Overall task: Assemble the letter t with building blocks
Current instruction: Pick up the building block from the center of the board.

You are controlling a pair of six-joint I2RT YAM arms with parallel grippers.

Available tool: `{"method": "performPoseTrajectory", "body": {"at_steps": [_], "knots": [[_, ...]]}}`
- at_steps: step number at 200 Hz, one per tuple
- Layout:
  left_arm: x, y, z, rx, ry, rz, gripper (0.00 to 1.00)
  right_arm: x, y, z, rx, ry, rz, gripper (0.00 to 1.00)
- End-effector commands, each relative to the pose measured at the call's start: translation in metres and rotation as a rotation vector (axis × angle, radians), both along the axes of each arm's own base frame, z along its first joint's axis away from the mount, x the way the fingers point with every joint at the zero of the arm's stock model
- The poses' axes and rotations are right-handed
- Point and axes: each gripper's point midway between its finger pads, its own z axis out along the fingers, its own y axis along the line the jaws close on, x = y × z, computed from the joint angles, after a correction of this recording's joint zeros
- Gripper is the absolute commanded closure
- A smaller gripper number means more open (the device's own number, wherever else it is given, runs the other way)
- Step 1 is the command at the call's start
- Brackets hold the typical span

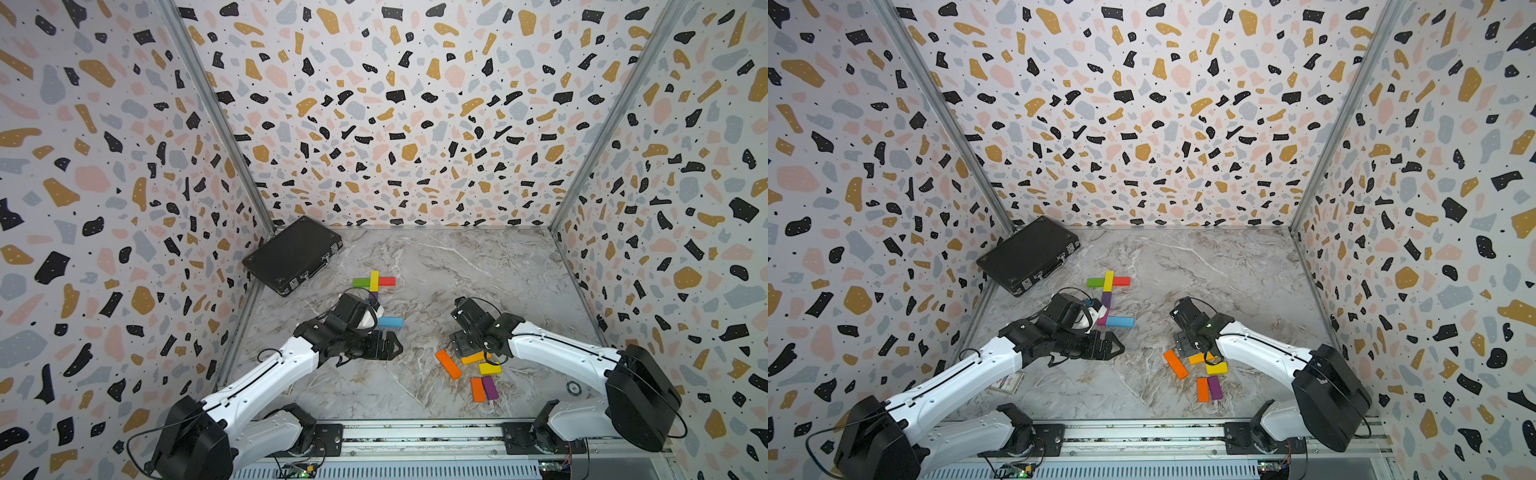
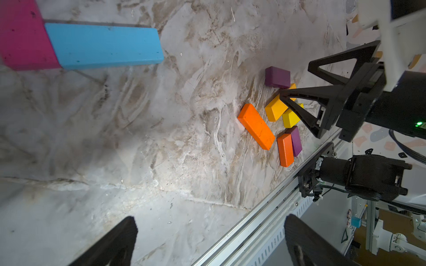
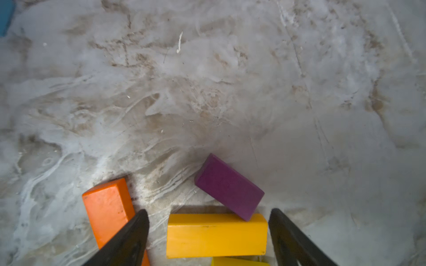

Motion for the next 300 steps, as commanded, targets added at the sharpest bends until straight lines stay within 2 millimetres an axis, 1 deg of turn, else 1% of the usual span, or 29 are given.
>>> {"method": "performPoseTrajectory", "body": {"at_steps": [1, 11, 31, 42, 49, 99, 126, 161, 202, 219, 242, 254, 269, 278, 300], "knots": [[0.002, 0.000, 0.007, -0.001, -0.038, -0.006, 0.00, 0.007, 0.002, 0.006, -0.017, -0.026, 0.061, 0.17], [0.002, 0.000, 0.007, 0.000, -0.042, -0.008, 0.01, 0.005, 0.002, 0.005, -0.031, -0.021, 0.097, 0.19], [0.003, -0.001, 0.006, -0.001, -0.043, -0.011, 0.01, 0.005, -0.002, 0.001, -0.057, -0.014, 0.109, 0.23], [0.004, -0.002, 0.005, 0.001, -0.038, -0.013, 0.00, 0.005, 0.001, -0.002, -0.038, 0.003, 0.121, 0.24], [0.005, -0.002, 0.005, 0.004, -0.034, -0.012, 0.00, 0.005, 0.003, -0.003, -0.033, 0.007, 0.125, 0.24], [0.006, -0.003, 0.007, 0.008, -0.032, -0.016, 0.01, 0.012, -0.002, -0.016, -0.069, 0.055, 0.084, 0.23], [0.005, -0.001, 0.005, 0.019, -0.029, -0.016, 0.00, 0.010, 0.002, -0.021, -0.070, 0.098, 0.098, 0.26], [0.005, -0.001, 0.001, 0.024, -0.022, -0.017, 0.00, 0.014, 0.000, -0.022, -0.084, 0.089, 0.086, 0.26], [0.006, -0.001, 0.003, 0.025, -0.028, -0.016, 0.00, 0.013, -0.003, -0.020, -0.091, 0.088, 0.067, 0.26], [0.005, -0.001, 0.002, 0.027, -0.025, -0.018, 0.00, 0.014, -0.003, -0.017, -0.089, 0.085, 0.061, 0.26], [0.004, 0.001, 0.004, 0.028, -0.027, -0.018, 0.00, 0.011, -0.002, -0.010, -0.067, 0.090, 0.050, 0.27], [0.004, 0.001, 0.005, 0.028, -0.032, -0.019, 0.01, 0.008, -0.002, -0.006, -0.050, 0.087, 0.047, 0.25], [0.004, 0.002, 0.005, 0.032, -0.035, -0.019, 0.00, 0.006, -0.002, -0.001, -0.032, 0.082, 0.047, 0.17], [0.004, 0.001, 0.004, 0.031, -0.032, -0.022, 0.00, 0.004, -0.002, 0.001, -0.022, 0.081, 0.048, 0.14], [0.003, 0.001, 0.004, 0.031, -0.034, -0.025, 0.00, 0.002, -0.001, 0.004, -0.004, 0.079, 0.049, 0.12]]}}
